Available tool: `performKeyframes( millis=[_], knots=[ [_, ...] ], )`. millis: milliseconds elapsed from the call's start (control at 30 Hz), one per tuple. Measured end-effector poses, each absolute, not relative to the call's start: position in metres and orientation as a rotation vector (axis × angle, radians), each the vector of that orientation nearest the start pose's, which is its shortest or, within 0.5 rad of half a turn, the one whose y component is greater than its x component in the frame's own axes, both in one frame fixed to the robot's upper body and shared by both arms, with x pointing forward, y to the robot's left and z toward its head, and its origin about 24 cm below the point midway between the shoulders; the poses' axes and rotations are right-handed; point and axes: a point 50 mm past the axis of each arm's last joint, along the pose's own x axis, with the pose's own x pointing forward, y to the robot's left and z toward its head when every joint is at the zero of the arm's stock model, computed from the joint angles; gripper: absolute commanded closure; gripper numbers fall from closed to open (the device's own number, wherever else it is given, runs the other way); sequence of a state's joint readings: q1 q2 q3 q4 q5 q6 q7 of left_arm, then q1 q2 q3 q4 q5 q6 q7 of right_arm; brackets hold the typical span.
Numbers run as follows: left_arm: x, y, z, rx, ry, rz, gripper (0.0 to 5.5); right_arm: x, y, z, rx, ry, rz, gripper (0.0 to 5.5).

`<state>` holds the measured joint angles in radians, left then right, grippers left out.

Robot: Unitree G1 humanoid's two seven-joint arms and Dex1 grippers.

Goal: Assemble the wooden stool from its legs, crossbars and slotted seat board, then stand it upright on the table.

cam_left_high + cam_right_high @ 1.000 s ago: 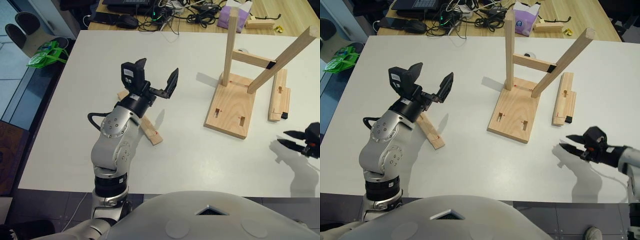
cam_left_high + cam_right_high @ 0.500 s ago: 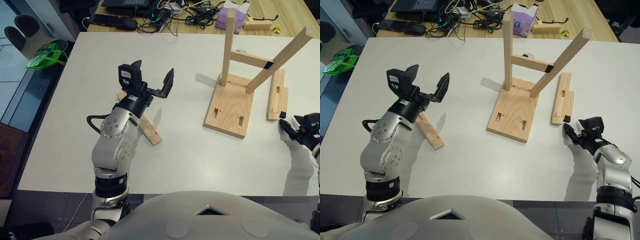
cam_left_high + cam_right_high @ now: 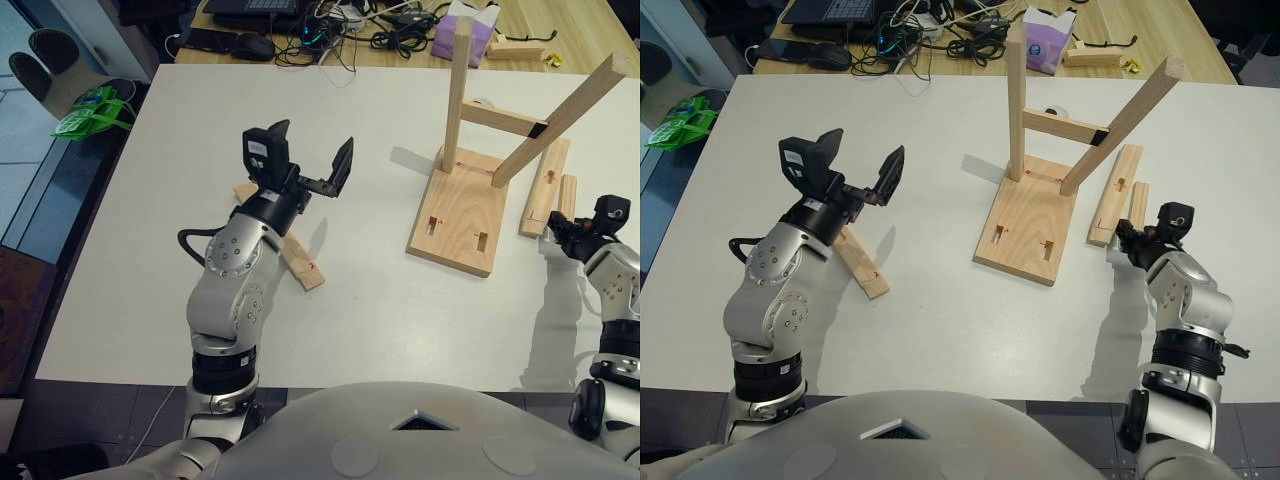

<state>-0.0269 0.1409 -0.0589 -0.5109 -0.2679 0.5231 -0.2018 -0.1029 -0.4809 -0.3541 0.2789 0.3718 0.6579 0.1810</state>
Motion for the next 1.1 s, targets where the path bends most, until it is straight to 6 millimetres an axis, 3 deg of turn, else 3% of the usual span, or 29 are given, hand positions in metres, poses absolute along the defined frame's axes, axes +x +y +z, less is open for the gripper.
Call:
performKeyframes(
  millis=[167, 333, 467, 567, 633, 700, 733, 767, 833, 933, 1000, 1100],
  knots=[
    [0.241, 0.132, 0.118, -0.099, -0.012, -0.387, 0.1, 0.236, -0.322, 0.016, 0.196, 0.682, -0.282, 4.19],
    [0.253, 0.15, 0.132, -0.137, -0.07, -0.286, 0.1, 0.237, -0.322, 0.014, 0.239, 0.665, -0.355, 4.19],
    [0.264, 0.171, 0.156, -0.149, -0.172, -0.211, 0.1, 0.238, -0.32, 0.011, 0.278, 0.593, -0.456, 4.19],
    [0.271, 0.189, 0.188, -0.137, -0.306, -0.169, 0.1, 0.238, -0.314, 0.014, 0.308, 0.426, -0.541, 4.19],
    [0.274, 0.193, 0.198, -0.147, -0.342, -0.171, 0.1, 0.244, -0.312, 0.033, 0.228, 0.277, -0.534, 4.19],
    [0.275, 0.192, 0.207, -0.145, -0.373, -0.211, 0.1, 0.258, -0.301, 0.084, 0.014, -0.011, -0.429, 4.19],
    [0.274, 0.19, 0.21, -0.15, -0.381, -0.246, 0.1, 0.265, -0.29, 0.123, -0.105, -0.204, -0.352, 4.19],
    [0.274, 0.188, 0.21, -0.156, -0.378, -0.278, 0.1, 0.268, -0.282, 0.149, -0.173, -0.331, -0.304, 4.19],
    [0.272, 0.183, 0.21, -0.184, -0.375, -0.345, 0.1, 0.264, -0.265, 0.18, -0.281, -0.472, -0.221, 4.19],
    [0.262, 0.173, 0.221, -0.237, -0.421, -0.49, 0.1, 0.254, -0.218, 0.246, -0.402, -0.74, 0.053, 4.19],
    [0.255, 0.165, 0.227, -0.261, -0.436, -0.616, 0.1, 0.255, -0.195, 0.245, -0.382, -0.684, 0.261, 4.19],
    [0.241, 0.143, 0.233, -0.325, -0.431, -0.885, 0.1, 0.252, -0.161, 0.218, -0.388, -0.568, 0.522, 4.19]
  ],
)
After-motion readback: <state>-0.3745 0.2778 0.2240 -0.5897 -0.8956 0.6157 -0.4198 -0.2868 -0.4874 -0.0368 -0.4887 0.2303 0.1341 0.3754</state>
